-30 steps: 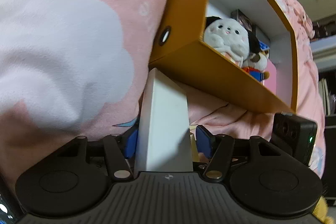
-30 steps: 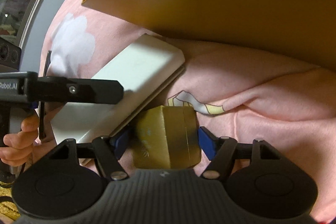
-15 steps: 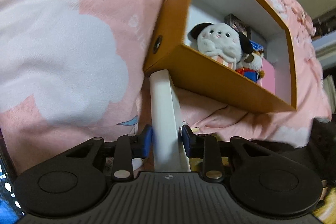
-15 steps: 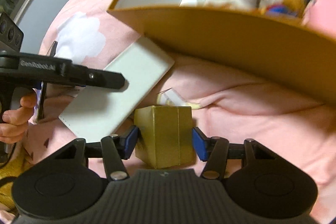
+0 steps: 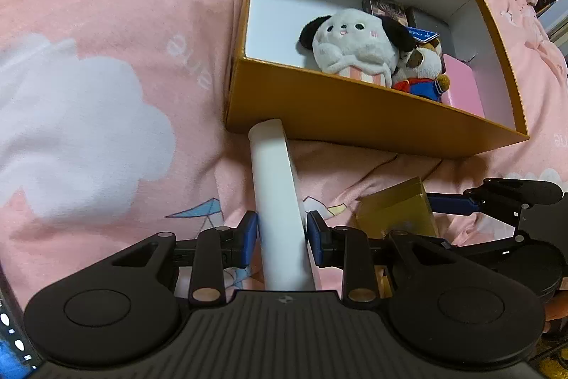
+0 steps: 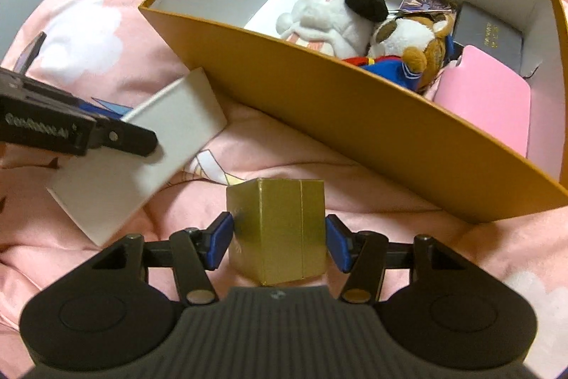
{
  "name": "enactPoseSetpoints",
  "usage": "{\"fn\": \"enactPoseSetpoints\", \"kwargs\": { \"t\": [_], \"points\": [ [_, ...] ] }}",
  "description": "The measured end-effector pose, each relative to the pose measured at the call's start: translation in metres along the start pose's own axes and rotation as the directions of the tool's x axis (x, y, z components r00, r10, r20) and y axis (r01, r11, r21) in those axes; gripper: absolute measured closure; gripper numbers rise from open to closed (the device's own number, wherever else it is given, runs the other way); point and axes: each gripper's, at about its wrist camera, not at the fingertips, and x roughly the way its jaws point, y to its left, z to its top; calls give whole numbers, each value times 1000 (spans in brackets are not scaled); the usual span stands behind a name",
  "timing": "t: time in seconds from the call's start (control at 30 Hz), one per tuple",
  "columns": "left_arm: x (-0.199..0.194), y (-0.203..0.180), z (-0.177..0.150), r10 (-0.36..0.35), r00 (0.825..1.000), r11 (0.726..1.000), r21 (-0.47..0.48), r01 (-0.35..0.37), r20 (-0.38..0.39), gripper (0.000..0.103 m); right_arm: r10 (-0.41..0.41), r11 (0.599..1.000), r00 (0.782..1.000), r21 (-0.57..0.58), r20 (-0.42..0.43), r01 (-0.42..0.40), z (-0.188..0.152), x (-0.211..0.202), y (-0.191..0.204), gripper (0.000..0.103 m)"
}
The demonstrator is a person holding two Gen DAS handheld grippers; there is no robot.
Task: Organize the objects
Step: 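Close right tool on gold box while left tool holds white box, then lift white box and gold box over the orange box with both tools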
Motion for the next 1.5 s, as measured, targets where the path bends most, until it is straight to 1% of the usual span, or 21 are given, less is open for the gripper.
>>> {"fn": "enactPoseSetpoints", "kwargs": {
  "t": [0.07, 0.1, 0.13, 0.2, 0.27, 0.33, 0.43, 0.53, 0.63, 0.77, 0.93, 1.07, 1.17, 1.2, 1.3, 1.4, 1.5],
  "points": [
    [2, -1, 0, -6, 1000, 1000, -5, 6, -6, 68, 38, 999, 999, 23, -17, -38, 2, 2, -5, 44],
    [3, -1, 1, -8, 1000, 1000, -6, 8, -8, 68, 74, 996, 997, 43, -29, -72, 3, 2, -10, 44],
    [4, -2, 1, -10, 1000, 1000, -8, 10, -10, 68, 125, 990, 991, 75, -44, -121, 5, 4, -15, 45],
    [6, -2, 1, -14, 1000, 1000, -13, 14, -14, 68, 184, 977, 981, 118, -68, -175, 8, 9, -22, 45],
    [7, -3, 1, -14, 1000, 1000, -11, 14, -16, 68, 184, 978, 979, 117, -86, -174, 9, 14, -20, 46],
    [9, -4, 1, -12, 1000, 1000, -7, 12, -18, 68, 186, 978, 978, 111, -94, -176, 9, 13, -13, 53],
    [15, -6, -1, -11, 1000, 1000, -1, 11, -13, 67, 172, 982, 980, 90, -96, -164, 10, 12, -6, 53],
    [15, -5, -4, -16, 1000, 1000, -3, 16, 9, 68, 165, 984, 983, 89, -84, -157, 10, 14, -4, 53],
    [6, -6, -10, -12, 999, 1000, 0, 12, 47, 68, 169, 982, 984, 97, -52, -164, 8, 2, -4, 53],
    [-17, -17, -19, -13, 991, 999, 32, 9, 132, 70, 174, 979, 985, 102, 6, -174, 6, -15, -4, 53],
    [-50, -31, -27, -39, 975, 996, 83, 21, 218, 72, 172, 980, 982, 88, 77, -179, 8, -47, -2, 54],
    [-70, -36, -28, -79, 960, 994, 89, 57, 270, 72, 183, 978, 973, 73, 139, -195, 13, -74, 0, 54],
    [-81, -40, -25, -114, 949, 991, 96, 89, 295, 72, 184, 978, 966, 69, 180, -198, 17, -91, 0, 54],
    [-86, -41, -23, -123, 941, 990, 102, 95, 316, 72, 182, 978, 964, 68, 194, -198, 19, -96, -1, 54],
    [-100, -46, -18, -118, 919, 990, 115, 80, 377, 72, 182, 978, 956, 61, 231, -201, 25, -112, -2, 54],
    [-110, -50, -6, -122, 898, 989, 128, 74, 424, 72, 172, 980, 949, 55, 263, -193, 36, -116, -2, 54],
    [-117, -57, 9, -107, 874, 989, 143, 43, 474, 72, 145, 984, 945, 59, 294, -170, 47, -123, -6, 54]
  ]
}}
